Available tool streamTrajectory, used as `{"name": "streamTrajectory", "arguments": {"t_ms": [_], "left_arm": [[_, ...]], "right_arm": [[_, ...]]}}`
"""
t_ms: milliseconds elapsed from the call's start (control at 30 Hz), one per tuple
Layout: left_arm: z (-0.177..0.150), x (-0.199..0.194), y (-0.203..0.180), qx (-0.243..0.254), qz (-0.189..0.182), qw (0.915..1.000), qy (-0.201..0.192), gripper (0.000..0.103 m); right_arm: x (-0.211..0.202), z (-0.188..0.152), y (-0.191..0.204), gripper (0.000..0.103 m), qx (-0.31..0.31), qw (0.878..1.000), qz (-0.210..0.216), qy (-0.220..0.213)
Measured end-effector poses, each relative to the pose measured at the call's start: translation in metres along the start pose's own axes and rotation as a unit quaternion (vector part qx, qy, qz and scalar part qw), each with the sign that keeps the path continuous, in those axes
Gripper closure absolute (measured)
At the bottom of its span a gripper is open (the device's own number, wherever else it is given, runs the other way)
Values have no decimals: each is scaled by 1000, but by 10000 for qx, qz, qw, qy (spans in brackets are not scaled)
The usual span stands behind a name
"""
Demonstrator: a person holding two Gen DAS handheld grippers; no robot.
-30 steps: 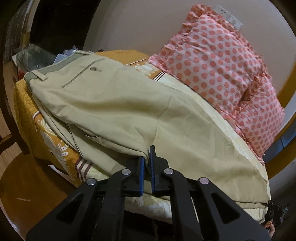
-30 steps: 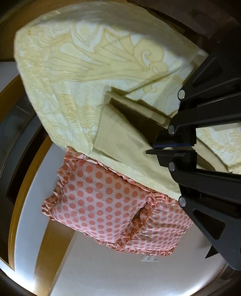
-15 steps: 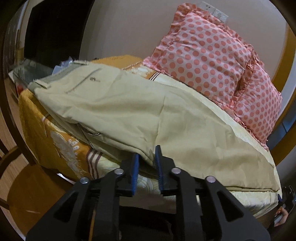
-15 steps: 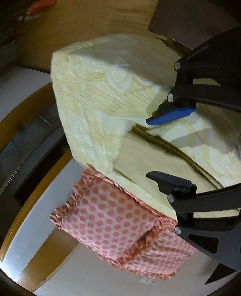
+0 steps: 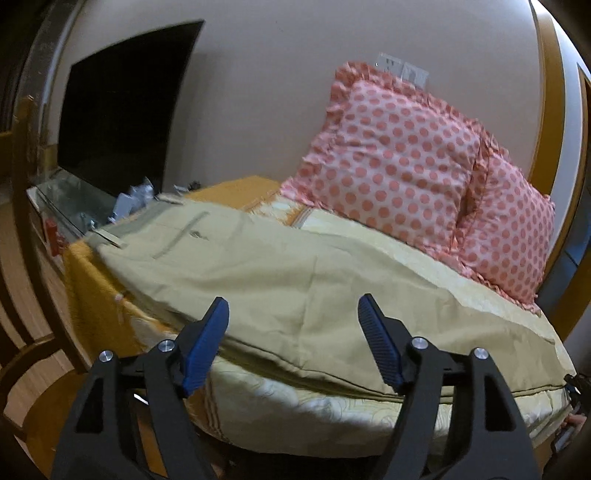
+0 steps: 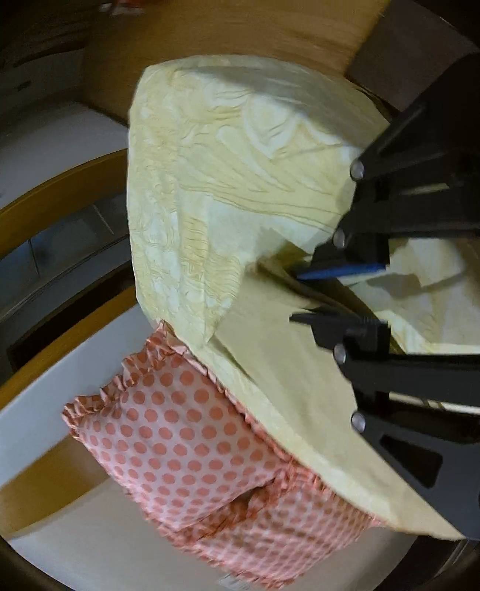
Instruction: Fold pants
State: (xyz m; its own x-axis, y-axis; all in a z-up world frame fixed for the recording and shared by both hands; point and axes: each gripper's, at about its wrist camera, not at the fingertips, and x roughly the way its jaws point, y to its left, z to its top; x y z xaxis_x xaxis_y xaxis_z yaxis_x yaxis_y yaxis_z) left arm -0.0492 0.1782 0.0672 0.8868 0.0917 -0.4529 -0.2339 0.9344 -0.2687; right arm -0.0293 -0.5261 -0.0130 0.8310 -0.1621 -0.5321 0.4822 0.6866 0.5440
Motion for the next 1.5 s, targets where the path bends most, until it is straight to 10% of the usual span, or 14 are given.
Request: {"name": "streamTrajectory", "arguments": {"t_ms": [133,333,500,733,833,1000,1133,1500], "left_arm": [[-6,24,7,-149,2,9994,318,30],[-17,32,7,38,65,9991,413,26],[-19,32,6,-22,41,9991,416,22],[-11,11,26,-350,14,9992,208,22],[-7,5,48,-629,244,9977,29,22],[-7,12,77,-1144,610,9916,-10,22],[-4,17,90,-1288,777,9886,-18,22],[8,44,111,-1258,953,9872,210,22]], "right_arm": [[-2,7,26,100,-331,9991,256,-90],[-18,-8,159,100,-1322,9734,1869,52],[-23,-94,295,100,-2456,9010,3447,956],[-1,-233,337,85,-3967,8062,3496,2655],[-9,-224,330,62,-3906,8119,3612,2402],[10,-218,338,58,-3856,8497,2902,2125],[0,-256,347,47,-4841,8142,2521,1980],[-3,-258,348,39,-4677,8183,2688,1984]]}}
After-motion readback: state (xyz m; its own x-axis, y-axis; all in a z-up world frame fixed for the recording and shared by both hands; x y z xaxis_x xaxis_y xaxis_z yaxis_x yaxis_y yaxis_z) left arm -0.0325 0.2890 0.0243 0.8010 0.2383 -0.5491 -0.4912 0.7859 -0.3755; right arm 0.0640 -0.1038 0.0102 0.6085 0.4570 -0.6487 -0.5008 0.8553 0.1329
